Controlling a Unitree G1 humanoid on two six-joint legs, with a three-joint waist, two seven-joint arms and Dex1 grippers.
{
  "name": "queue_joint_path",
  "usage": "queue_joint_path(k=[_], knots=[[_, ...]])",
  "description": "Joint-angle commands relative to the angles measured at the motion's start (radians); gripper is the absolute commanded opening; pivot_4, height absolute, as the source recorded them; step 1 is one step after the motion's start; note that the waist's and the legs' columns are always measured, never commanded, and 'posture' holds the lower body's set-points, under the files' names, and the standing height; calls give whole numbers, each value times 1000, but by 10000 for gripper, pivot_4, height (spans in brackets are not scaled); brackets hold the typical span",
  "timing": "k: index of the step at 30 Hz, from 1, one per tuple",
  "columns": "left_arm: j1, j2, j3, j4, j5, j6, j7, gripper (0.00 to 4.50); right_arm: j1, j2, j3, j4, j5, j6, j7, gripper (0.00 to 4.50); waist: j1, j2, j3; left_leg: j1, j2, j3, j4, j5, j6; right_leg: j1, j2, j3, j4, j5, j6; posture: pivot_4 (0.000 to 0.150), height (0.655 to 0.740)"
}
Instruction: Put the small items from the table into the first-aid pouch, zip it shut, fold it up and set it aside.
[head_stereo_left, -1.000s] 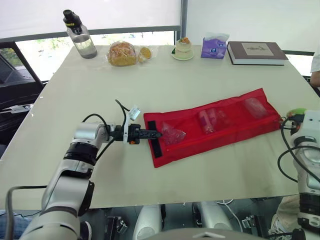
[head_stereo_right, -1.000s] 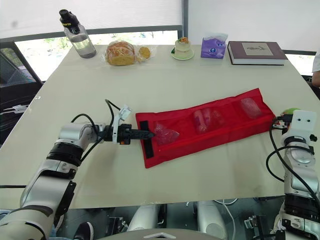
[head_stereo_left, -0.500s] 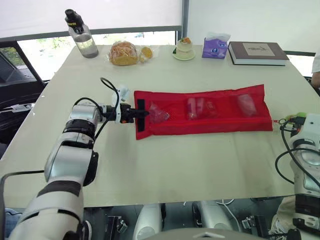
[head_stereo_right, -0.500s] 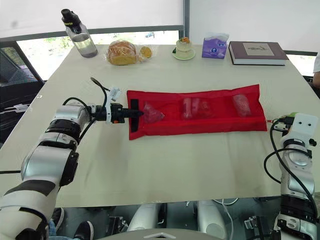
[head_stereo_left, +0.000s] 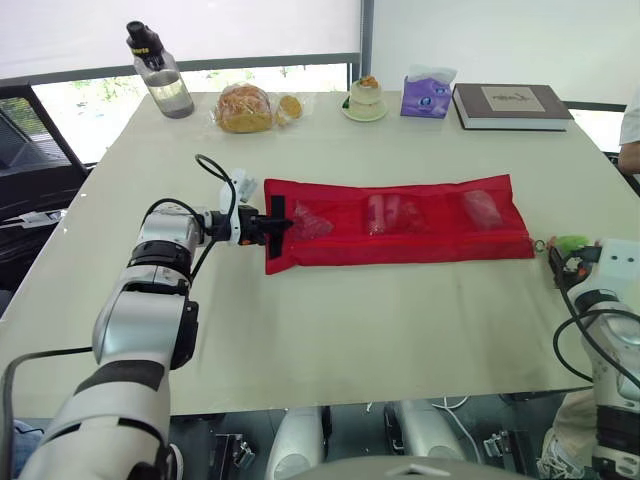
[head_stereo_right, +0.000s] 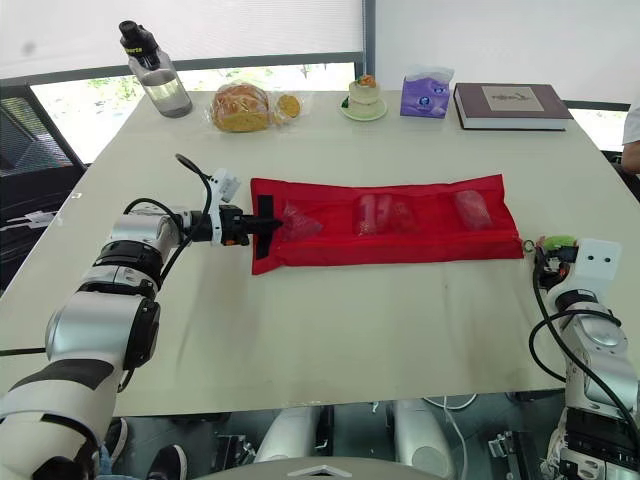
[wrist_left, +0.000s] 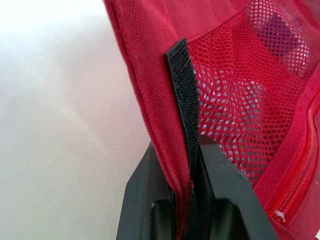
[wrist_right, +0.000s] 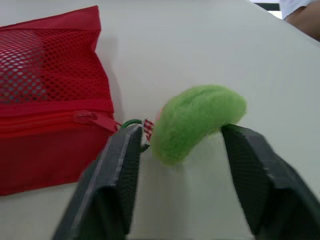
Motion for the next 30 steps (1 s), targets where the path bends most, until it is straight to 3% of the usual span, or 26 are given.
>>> queue_joint_path(k=[1, 7, 9, 11, 12, 13, 14, 20, 25, 30], knots=[[17, 36, 10, 17, 57, -46, 66, 2329, 26, -31, -64, -42, 26, 0, 21, 44596, 1, 0, 0, 0, 0, 0, 0, 0, 0, 0, 0, 0, 0, 0, 0, 1500, 7400], [13, 62, 8, -40, 102, -144, 74, 2329, 36, -31, -108, -20, -25, -58, -55, 44596, -1, 0, 0, 0, 0, 0, 0, 0, 0, 0, 0, 0, 0, 0, 0, 1500, 7400], [13, 69, 33, -79, 90, -179, 73, 2329, 9, 6, -114, -48, 37, -124, -9, 44596, -3, 0, 0, 0, 0, 0, 0, 0, 0, 0, 0, 0, 0, 0, 0, 1500, 7400], [31, 68, 91, -151, 32, -251, 38, 11025, 6, 27, -77, -113, 131, -106, 89, 45000, -3, 0, 1, -1, 1, 0, 0, 0, 0, -1, 1, 1, 0, 0, 0, 1500, 7400], [39, 65, 114, -179, 8, -255, 21, 11945, 12, 27, -58, -134, 156, -85, 124, 45000, 0, 0, 1, -1, 1, 0, 0, 0, 0, -2, 1, 1, 0, 0, 0, 1500, 7400], [49, 65, 134, -212, -14, -246, 2, 17746, 21, 26, -37, -152, 178, -64, 156, 45000, 1, 0, 1, -3, 1, 0, 0, 0, 0, -2, 1, 0, 0, 1, -1, 1500, 7400], [59, 66, 142, -236, -19, -249, -4, 19691, 28, 23, -20, -162, 189, -47, 175, 45000, 3, 0, 1, -3, 1, 0, 0, 0, 0, -2, 0, 0, 0, 1, -1, 1500, 7400], [131, 112, 155, -411, -38, -258, -62, 44886, 36, 10, 40, -191, 251, 51, 226, 45000, 11, -1, 1, -4, 0, 0, 0, 0, 0, -2, -3, 1, -1, 2, -4, 1500, 7400], [213, 163, 166, -719, -137, -104, -151, 44886, 74, -18, 81, -184, 224, 92, 248, 45000, 11, -2, 2, -4, 1, 0, 3, 0, 0, -1, -4, 0, -1, 2, -4, 1500, 7400], [297, 223, 171, -1089, -313, 121, -213, 44886, 75, -2, 42, -143, 257, 141, 209, 45000, 6, -2, 2, -3, 2, -1, 3, 0, 0, -1, -3, 0, 0, 2, -4, 1500, 7400]])
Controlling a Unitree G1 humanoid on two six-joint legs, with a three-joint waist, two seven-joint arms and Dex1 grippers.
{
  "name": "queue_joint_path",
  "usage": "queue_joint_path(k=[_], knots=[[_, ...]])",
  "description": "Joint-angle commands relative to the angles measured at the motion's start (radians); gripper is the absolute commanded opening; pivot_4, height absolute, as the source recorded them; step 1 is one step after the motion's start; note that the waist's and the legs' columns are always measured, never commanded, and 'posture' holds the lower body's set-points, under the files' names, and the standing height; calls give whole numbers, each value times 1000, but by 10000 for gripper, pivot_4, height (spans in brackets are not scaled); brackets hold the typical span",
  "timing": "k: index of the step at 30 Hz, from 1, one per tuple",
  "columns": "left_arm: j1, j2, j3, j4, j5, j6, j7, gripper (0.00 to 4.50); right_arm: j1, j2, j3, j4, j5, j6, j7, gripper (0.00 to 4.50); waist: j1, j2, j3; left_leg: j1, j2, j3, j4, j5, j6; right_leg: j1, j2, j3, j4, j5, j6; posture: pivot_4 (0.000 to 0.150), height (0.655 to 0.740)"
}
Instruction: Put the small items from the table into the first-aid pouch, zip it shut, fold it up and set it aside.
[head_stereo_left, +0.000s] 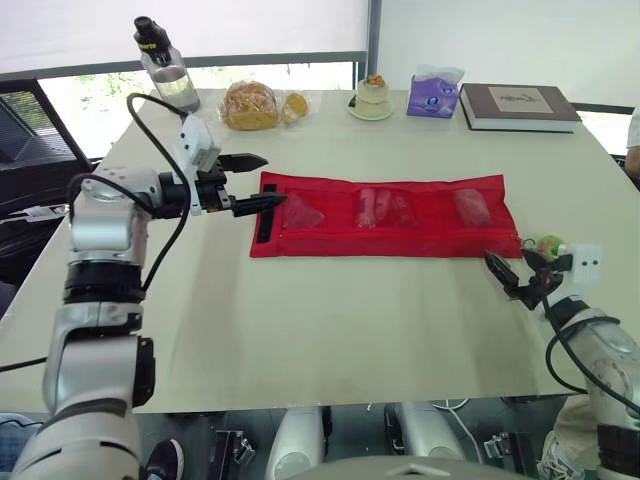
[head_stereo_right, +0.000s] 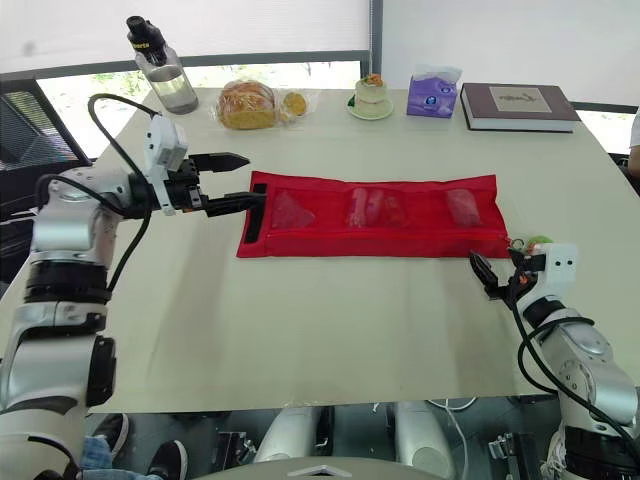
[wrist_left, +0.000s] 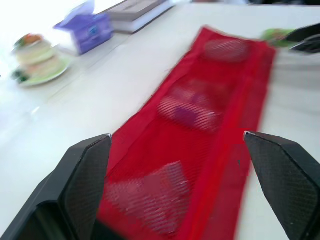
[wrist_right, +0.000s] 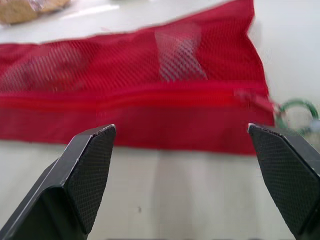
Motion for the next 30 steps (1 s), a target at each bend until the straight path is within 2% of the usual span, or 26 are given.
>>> queue_joint_path(k=[1, 6, 12, 16, 24, 28, 30], knots=[[20, 40, 26, -251, -147, 149, -39, 44886, -17, 5, -56, 18, 32, 26, -29, 45000, -2, 0, 0, 0, 0, 0, 0, 0, 0, 0, 0, 0, 0, 0, 0, 1500, 7400], [15, 69, 46, -436, -296, 300, -24, 44886, -60, -5, -61, 82, 32, 42, -25, 45000, -2, 1, 0, 1, -1, 0, 1, 0, 0, 1, 1, 0, 0, -3, 2, 1500, 7400], [9, 97, 63, -548, -422, 394, -7, 44886, -117, -42, -15, 171, -28, 4, 31, 45000, -5, 0, 0, 1, -1, 0, 1, 0, 0, 1, 2, 0, 0, -3, 3, 1500, 7400], [19, 101, 68, -581, -450, 407, 14, 44886, -169, -42, -4, 218, -37, 16, 49, 45000, -5, 0, 0, 1, -1, 0, 1, 0, 0, 1, 3, 0, 0, -3, 3, 1500, 7400], [44, 106, 78, -609, -486, 413, 53, 44886, -250, 26, -4, 228, 84, 149, 82, 45000, -7, 0, 0, 1, -1, 0, 1, 0, 0, 1, 3, 0, 0, -2, 4, 1500, 7400], [47, 109, 81, -613, -505, 416, 67, 44886, -286, 51, -17, 258, 87, 158, 60, 45000, -7, 0, 0, 1, -1, 0, 1, 0, 0, 1, 3, 0, 0, -2, 4, 1500, 7400], [49, 111, 79, -612, -506, 412, 71, 45000, -299, 58, -18, 266, 80, 155, 48, 38967, -7, 1, 0, 1, -1, 0, 1, 0, 0, 1, 3, 0, 0, -2, 4, 1500, 7400]])
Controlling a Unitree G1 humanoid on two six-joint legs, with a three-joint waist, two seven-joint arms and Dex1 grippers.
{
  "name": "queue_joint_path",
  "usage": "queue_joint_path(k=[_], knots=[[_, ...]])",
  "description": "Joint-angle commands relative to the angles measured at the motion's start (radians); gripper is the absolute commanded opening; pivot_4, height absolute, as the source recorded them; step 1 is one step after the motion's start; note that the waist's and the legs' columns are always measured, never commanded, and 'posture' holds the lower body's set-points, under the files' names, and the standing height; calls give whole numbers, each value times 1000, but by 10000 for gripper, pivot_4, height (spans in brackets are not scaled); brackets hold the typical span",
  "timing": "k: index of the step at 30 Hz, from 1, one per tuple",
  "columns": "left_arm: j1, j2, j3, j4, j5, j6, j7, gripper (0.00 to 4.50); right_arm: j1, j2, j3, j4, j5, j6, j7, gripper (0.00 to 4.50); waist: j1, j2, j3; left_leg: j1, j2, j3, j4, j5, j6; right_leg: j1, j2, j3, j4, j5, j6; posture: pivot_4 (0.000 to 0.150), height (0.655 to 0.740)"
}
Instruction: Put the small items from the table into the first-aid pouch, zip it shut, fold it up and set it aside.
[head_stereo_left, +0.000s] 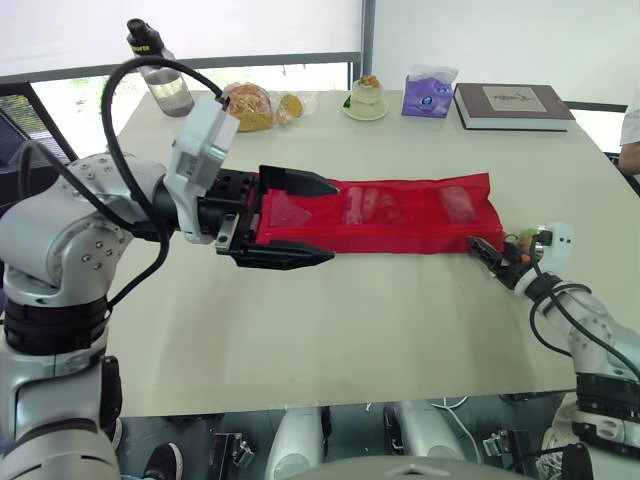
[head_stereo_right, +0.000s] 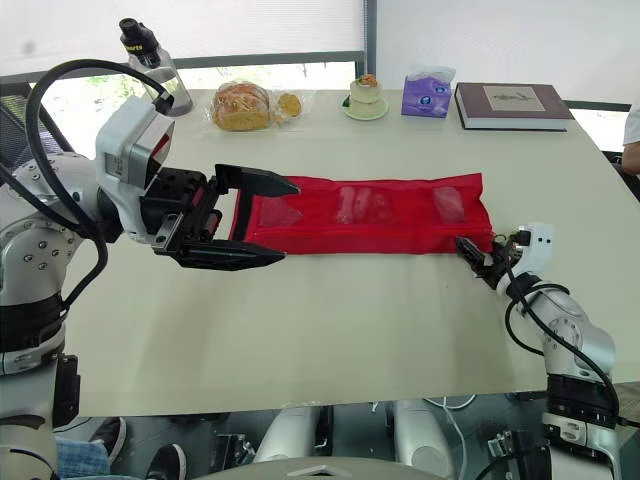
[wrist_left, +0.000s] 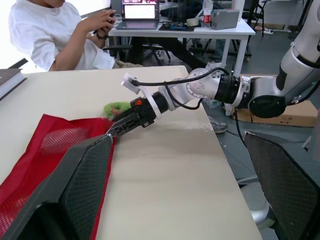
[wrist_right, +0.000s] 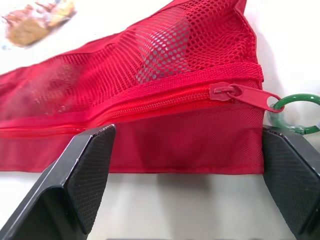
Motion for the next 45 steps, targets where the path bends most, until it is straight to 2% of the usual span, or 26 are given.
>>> queue_joint_path(k=[1, 6, 8, 16, 23, 26, 30, 33, 34, 37, 41, 45], knots=[[-3, 17, 32, -26, -20, -10, 8, 45000, -22, 11, 2, 2, 10, 0, -10, 35458, 1, 0, 0, 0, 0, 0, 0, 0, 0, 0, 0, 0, 0, 0, 0, 1500, 7400], [-3, 19, 26, -17, -15, -20, 18, 45000, -9, 7, 28, 3, -32, -43, 3, 12474, 1, 0, 0, 0, 0, 0, 0, 0, 0, 0, 0, 0, 0, 0, 0, 1500, 7400], [-9, 18, 20, -9, -6, -28, 19, 45000, -4, 4, 21, -5, -30, -49, 4, 736, 2, 0, 0, 0, 0, 0, 0, 0, 0, 0, 0, 0, 0, 0, 0, 1500, 7400], [-40, 29, -2, 35, 34, -62, 1, 45000, 32, -75, -68, -60, 2, -41, 6, 301, 10, 2, 1, -1, -1, 0, 0, 0, 0, 0, -1, 1, 0, 0, 0, 1500, 7400], [-69, 30, -13, 75, 69, -87, -17, 45000, 89, -324, -202, -42, 35, -22, 131, 301, 19, 3, 2, -1, -3, 2, 1, 0, 0, 1, -1, 3, -1, 0, 0, 1500, 7400], [-82, 30, -21, 96, 89, -102, -31, 45000, 90, -436, -215, -25, 35, -17, 216, 301, 20, 3, 2, -1, -3, 4, 2, 0, 0, 1, 0, 3, -1, -1, -1, 1500, 7400], [-99, 27, -34, 119, 117, -123, -38, 45000, 38, -559, -140, -90, 26, -2, 318, 301, 11, 3, 3, -1, -2, 5, 1, 0, 0, 1, 1, 3, -1, -1, -1, 1500, 7400], [-108, 27, -35, 121, 119, -121, -39, 45000, -30, -592, -59, -166, 47, 34, 361, 301, -1, 5, 4, 0, -1, 6, 1, 0, 0, 1, 1, 4, 0, 0, 0, 1500, 7400], [-110, 28, -33, 119, 117, -119, -38, 45000, -59, -598, 16, -206, 19, 31, 380, 301, -1, 4, 4, 0, -1, 6, 1, 0, 0, 0, 2, 4, 0, 0, 1, 1500, 7400], [-111, 26, -29, 107, 115, -110, -26, 45000, -191, -557, 270, -276, -107, 2, 393, 301, -3, 4, 5, 0, 0, 5, 1, 0, 0, 0, 3, 4, -1, 0, 1, 1500, 7400], [-111, 25, -23, 92, 112, -101, -7, 45000, -297, -436, 385, -264, -135, 27, 364, 301, 6, 2, 8, -2, 0, 3, 1, 0, 0, -1, 3, 3, 0, 0, 0, 1500, 7400], [-93, 30, -3, 65, 95, -78, 24, 45000, -303, -391, 528, -231, -260, -29, 377, 301, 14, -1, 10, -4, -1, 1, 2, 0, 0, -1, -1, 3, -1, 0, 0, 1500, 7400]])
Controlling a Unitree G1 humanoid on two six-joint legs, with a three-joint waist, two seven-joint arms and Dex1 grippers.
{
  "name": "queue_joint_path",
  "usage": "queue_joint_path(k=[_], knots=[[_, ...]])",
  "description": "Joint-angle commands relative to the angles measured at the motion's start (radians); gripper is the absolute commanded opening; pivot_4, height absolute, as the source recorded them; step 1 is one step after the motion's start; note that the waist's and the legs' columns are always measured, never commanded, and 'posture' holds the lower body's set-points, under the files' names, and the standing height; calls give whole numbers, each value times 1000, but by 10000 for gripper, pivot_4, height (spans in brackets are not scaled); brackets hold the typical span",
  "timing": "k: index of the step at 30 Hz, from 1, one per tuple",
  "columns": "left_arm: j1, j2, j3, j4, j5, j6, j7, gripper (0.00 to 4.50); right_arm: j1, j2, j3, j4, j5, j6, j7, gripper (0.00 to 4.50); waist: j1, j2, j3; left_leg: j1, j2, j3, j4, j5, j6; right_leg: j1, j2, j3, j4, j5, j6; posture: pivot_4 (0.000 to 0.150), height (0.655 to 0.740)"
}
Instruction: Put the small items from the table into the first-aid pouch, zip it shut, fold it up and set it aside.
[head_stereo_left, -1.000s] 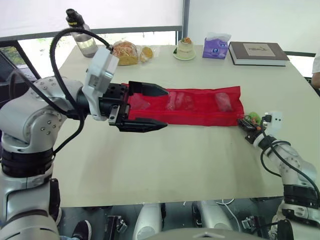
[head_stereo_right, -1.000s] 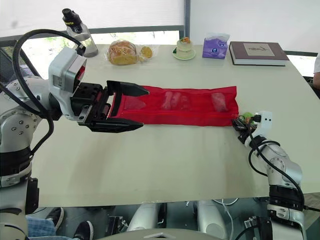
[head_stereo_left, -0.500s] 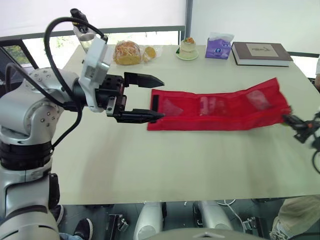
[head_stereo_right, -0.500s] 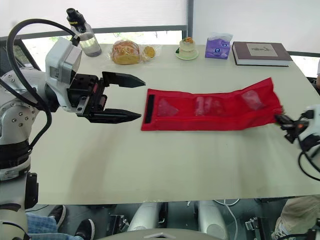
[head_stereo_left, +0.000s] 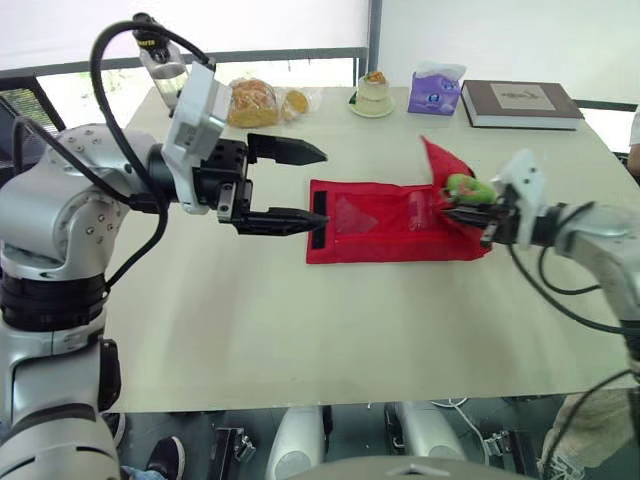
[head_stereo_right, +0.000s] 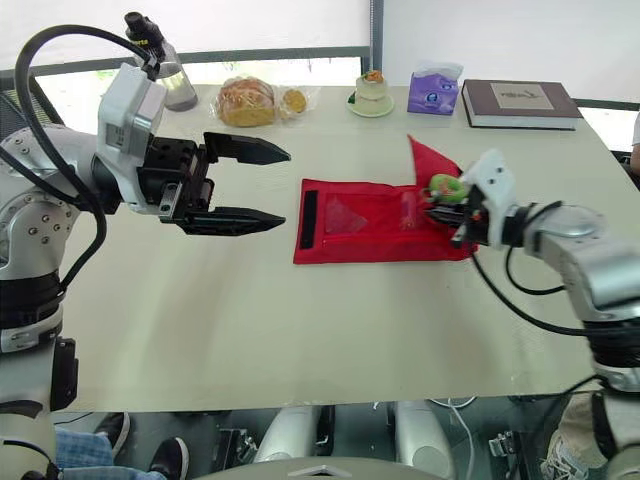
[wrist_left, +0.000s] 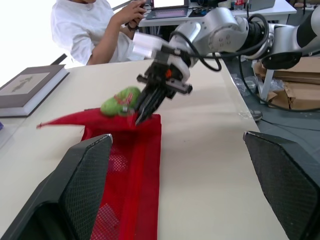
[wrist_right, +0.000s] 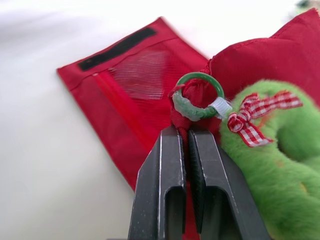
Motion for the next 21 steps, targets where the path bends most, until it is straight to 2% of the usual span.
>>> queue_joint_path(k=[1, 5, 9, 10, 11, 16, 21], knots=[[13, 15, 51, -52, -31, 18, 33, 45000, 0, 1, 76, 19, -111, -81, 17, 301, 3, -1, 1, 0, 0, 0, 0, 0, 0, 0, -1, 1, 0, 0, 0, 1500, 7400], [45, 13, 83, -76, -51, 43, 82, 45000, 1, -7, 61, 61, -141, -129, 52, 15229, 4, -3, 2, 0, 0, 0, 0, 0, 0, 0, -1, 1, 0, 0, 1, 1500, 7400], [85, -28, 138, -104, -110, 100, 194, 45000, 16, -43, -25, 27, -63, -101, 125, 35224, 4, -3, 3, 1, 0, -1, 1, 0, 0, 0, 0, 1, 2, 0, 1, 1500, 7400], [113, -51, 158, -102, -127, 121, 243, 45000, 28, -61, -56, 15, -37, -95, 149, 38931, 5, -3, 3, 1, 0, -1, 1, 0, 0, 0, 0, 0, 3, 0, 1, 1500, 7400], [151, -68, 163, -99, -108, 123, 287, 45000, 40, -80, -89, 10, -20, -101, 169, 43782, 5, -3, 3, 1, 0, -1, 1, 0, 0, 0, 0, 0, 3, 0, 1, 1500, 7400], [333, -142, 162, -96, -59, 171, 468, 45000, 117, -148, -237, 2, 21, -149, 218, 44567, 5, -6, 5, 3, 1, -2, 2, 0, 0, 1, 0, 0, 4, 0, 1, 1500, 7400], [384, -351, 242, -37, -128, 261, 740, 45000, 163, -134, -388, -46, 141, -136, 230, 44567, 17, -7, 6, 2, 1, -2, 3, 0, 0, 2, -1, 0, 5, 1, -1, 1500, 7400]])
